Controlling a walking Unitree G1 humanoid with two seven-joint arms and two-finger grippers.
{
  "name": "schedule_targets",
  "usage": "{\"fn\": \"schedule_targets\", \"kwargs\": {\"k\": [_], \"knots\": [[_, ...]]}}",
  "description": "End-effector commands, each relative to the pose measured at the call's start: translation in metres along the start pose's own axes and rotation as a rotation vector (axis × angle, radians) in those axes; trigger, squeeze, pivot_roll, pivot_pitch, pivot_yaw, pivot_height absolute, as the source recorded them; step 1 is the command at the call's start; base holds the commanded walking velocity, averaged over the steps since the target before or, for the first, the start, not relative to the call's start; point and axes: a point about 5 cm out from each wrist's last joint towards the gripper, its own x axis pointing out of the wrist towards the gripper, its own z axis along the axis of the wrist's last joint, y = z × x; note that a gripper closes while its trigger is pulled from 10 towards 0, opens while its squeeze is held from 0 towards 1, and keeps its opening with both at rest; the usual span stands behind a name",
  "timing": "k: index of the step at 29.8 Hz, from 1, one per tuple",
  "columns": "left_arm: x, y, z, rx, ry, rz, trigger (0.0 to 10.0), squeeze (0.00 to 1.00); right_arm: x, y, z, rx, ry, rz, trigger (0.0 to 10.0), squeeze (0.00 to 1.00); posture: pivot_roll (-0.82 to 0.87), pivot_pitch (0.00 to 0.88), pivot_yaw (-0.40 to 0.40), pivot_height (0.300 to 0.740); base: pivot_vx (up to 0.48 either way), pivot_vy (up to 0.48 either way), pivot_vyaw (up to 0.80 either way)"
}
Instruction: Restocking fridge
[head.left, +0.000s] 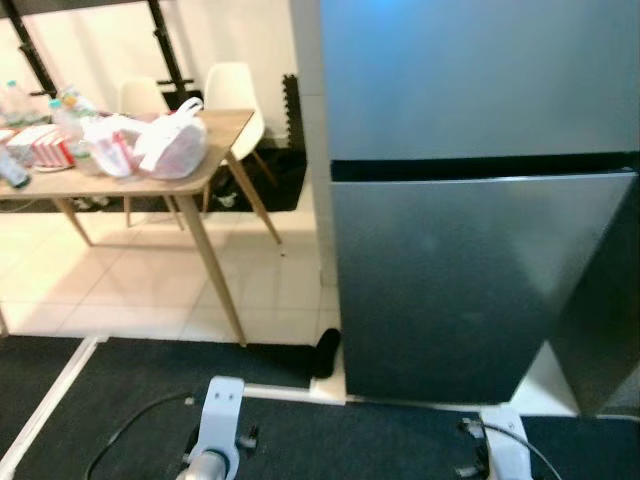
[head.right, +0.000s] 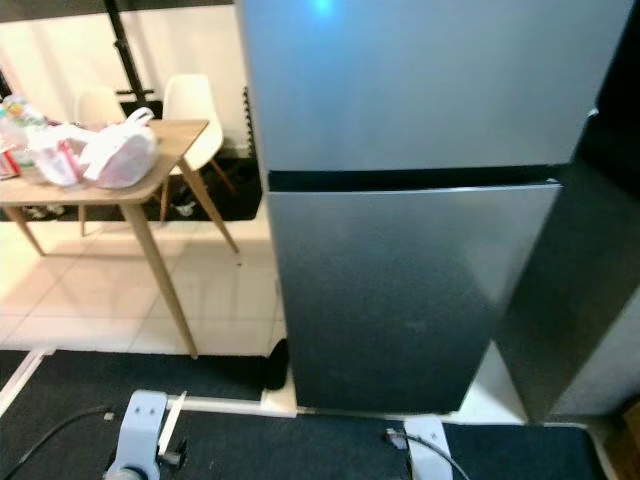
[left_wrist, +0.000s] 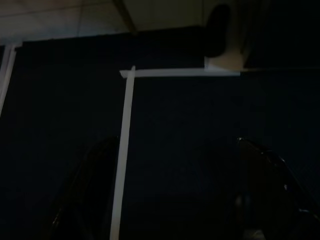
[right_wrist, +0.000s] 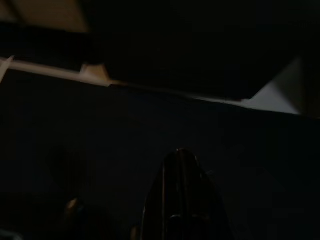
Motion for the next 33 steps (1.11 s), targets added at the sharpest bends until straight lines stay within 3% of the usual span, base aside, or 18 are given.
{"fn": "schedule_targets", "kwargs": {"k": [1,18,33], "knots": [[0.001,-0.001,0.003,0.001,-0.001,0.0,10.0,0.0,0.0,0.0,-0.002,0.01,0.008,0.0,10.0,0.0,-0.05,0.032,0.045,0.74,0.0,0.0,0.8],[-0.003,-0.003,-0.014,-0.044,0.056,-0.007,10.0,0.0,-0.001,0.002,-0.004,0.011,0.013,0.004,10.0,0.0,-0.05,0.032,0.043,0.74,0.0,0.0,0.8],[0.001,-0.013,-0.004,-0.05,0.018,-0.078,10.0,0.0,-0.002,0.006,-0.009,0.002,0.01,0.025,10.0,0.0,-0.06,0.007,0.029,0.74,0.0,0.0,0.8]]}}
